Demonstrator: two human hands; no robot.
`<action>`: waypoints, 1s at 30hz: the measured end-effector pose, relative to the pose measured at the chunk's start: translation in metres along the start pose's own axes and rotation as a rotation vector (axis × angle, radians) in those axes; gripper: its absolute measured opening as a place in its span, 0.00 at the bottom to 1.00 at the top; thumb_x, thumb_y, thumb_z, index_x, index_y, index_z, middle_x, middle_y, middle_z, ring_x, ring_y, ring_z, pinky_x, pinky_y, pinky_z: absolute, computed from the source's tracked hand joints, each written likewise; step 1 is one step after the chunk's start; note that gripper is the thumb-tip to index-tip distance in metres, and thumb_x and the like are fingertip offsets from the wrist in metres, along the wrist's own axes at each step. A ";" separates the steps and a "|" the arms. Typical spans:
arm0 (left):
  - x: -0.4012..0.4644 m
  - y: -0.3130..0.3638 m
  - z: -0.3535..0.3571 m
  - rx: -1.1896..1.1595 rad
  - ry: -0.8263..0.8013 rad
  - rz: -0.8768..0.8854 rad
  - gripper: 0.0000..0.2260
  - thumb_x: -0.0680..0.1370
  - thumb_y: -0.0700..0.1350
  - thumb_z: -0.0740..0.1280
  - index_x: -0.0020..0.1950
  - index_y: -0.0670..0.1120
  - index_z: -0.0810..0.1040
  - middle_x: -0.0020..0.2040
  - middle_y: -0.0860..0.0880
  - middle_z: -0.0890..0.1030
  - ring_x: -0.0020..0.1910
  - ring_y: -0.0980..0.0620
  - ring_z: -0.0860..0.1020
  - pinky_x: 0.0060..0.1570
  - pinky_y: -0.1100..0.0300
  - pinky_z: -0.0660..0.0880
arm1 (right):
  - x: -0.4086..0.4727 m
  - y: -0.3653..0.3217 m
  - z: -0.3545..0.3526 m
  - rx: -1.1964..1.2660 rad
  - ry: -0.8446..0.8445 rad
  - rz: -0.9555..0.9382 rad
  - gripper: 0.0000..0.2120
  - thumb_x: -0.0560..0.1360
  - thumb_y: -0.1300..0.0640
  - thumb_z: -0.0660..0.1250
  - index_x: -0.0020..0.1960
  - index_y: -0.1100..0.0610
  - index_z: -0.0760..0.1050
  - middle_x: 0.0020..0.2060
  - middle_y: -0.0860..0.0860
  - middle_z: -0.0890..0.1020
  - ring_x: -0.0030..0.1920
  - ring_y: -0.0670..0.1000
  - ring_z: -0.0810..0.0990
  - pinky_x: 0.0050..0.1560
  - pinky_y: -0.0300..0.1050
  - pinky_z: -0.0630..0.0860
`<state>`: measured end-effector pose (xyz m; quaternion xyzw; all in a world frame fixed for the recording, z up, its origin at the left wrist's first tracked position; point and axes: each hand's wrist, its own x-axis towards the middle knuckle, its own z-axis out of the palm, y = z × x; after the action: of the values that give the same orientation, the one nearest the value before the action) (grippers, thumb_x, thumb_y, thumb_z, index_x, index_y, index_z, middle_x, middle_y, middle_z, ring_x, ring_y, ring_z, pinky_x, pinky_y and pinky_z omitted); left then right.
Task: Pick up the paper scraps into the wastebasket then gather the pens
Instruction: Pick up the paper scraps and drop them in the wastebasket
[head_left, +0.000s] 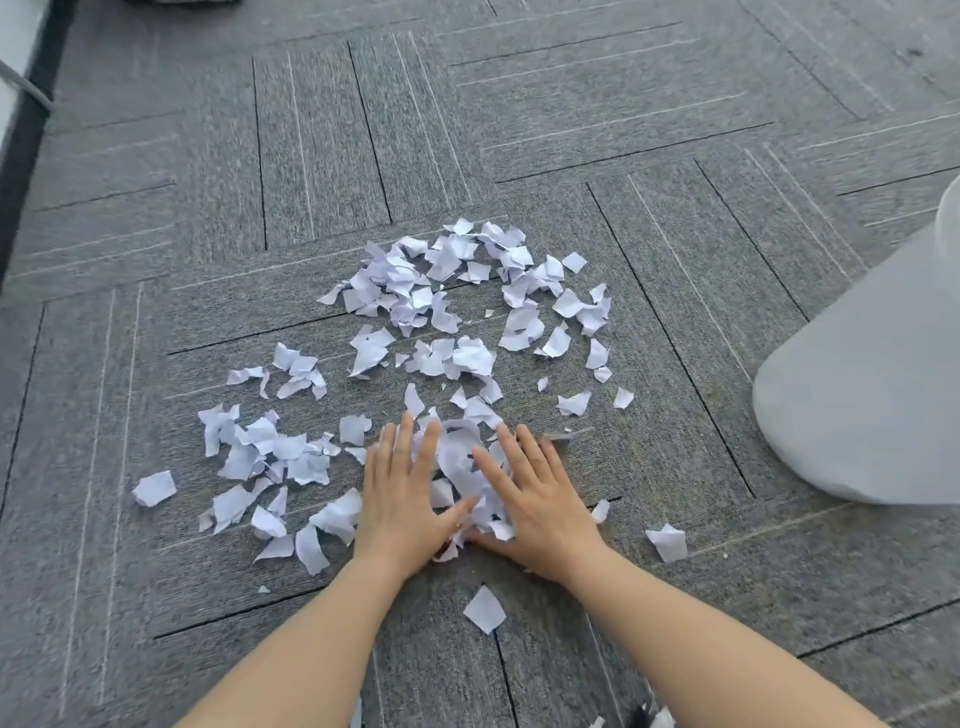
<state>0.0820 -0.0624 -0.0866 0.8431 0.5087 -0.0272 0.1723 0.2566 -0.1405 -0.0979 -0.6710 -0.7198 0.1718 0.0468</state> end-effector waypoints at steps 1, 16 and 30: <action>0.007 0.003 0.001 -0.022 0.018 0.023 0.43 0.71 0.71 0.51 0.75 0.54 0.33 0.78 0.48 0.37 0.76 0.48 0.37 0.75 0.48 0.41 | 0.009 0.001 -0.001 -0.003 0.001 -0.024 0.39 0.75 0.30 0.50 0.78 0.50 0.48 0.78 0.57 0.49 0.77 0.60 0.47 0.73 0.57 0.44; 0.048 0.017 -0.008 -0.001 0.158 0.141 0.02 0.77 0.40 0.64 0.49 0.43 0.73 0.40 0.46 0.76 0.38 0.44 0.76 0.33 0.54 0.67 | 0.061 -0.003 -0.028 -0.052 0.144 -0.015 0.08 0.69 0.67 0.59 0.47 0.60 0.72 0.41 0.56 0.75 0.37 0.58 0.75 0.27 0.46 0.63; 0.093 0.222 -0.174 -0.982 0.310 0.210 0.12 0.79 0.49 0.63 0.38 0.44 0.70 0.29 0.52 0.66 0.28 0.54 0.62 0.29 0.60 0.61 | -0.011 0.059 -0.279 0.471 0.911 0.504 0.16 0.70 0.70 0.60 0.47 0.49 0.72 0.34 0.44 0.76 0.34 0.48 0.72 0.33 0.38 0.65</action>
<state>0.2964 -0.0217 0.1145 0.7036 0.3938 0.3571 0.4715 0.3967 -0.0970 0.1468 -0.7996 -0.3869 0.0267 0.4585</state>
